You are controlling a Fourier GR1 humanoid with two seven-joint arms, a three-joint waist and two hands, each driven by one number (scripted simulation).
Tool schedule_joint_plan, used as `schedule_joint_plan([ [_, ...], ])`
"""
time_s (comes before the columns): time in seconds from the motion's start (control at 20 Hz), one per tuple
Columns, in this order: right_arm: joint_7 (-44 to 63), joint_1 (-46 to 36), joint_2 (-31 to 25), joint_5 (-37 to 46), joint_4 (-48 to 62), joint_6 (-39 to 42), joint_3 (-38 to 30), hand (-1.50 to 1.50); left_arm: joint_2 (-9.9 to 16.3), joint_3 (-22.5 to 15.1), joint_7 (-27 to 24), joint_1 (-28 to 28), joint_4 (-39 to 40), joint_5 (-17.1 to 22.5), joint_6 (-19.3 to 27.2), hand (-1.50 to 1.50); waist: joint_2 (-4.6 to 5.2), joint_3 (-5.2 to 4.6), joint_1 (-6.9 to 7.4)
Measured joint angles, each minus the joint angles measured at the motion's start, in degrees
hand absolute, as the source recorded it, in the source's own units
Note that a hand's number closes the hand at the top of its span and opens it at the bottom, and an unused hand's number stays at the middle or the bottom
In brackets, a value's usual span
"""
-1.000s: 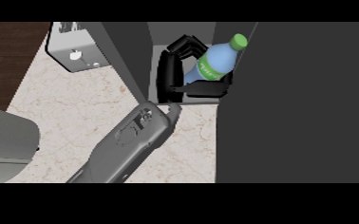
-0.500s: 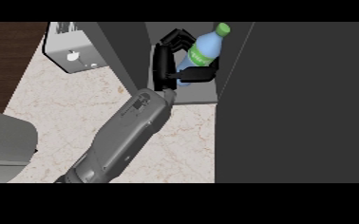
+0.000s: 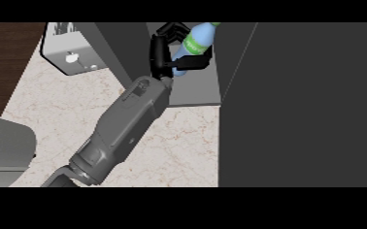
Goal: Pick up the bottled water, place it into the cabinet and close the cabinet
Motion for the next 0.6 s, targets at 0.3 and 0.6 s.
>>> schedule_joint_plan([
  [0.3, 0.49, -0.59, -0.48, -0.82, 0.06, -0.11, -0.2, -1.5, 0.08, -0.07, -0.11, -6.33, 10.59, -2.83, -0.06, -1.5, 0.19, 0.01, -0.51],
  [0.6, 0.32, -0.35, 0.13, -1.22, -0.02, 0.36, 0.72, -1.5, 0.01, 1.03, -0.64, -10.36, 18.28, -4.15, -1.2, -1.5, 0.27, 0.0, -0.84],
])
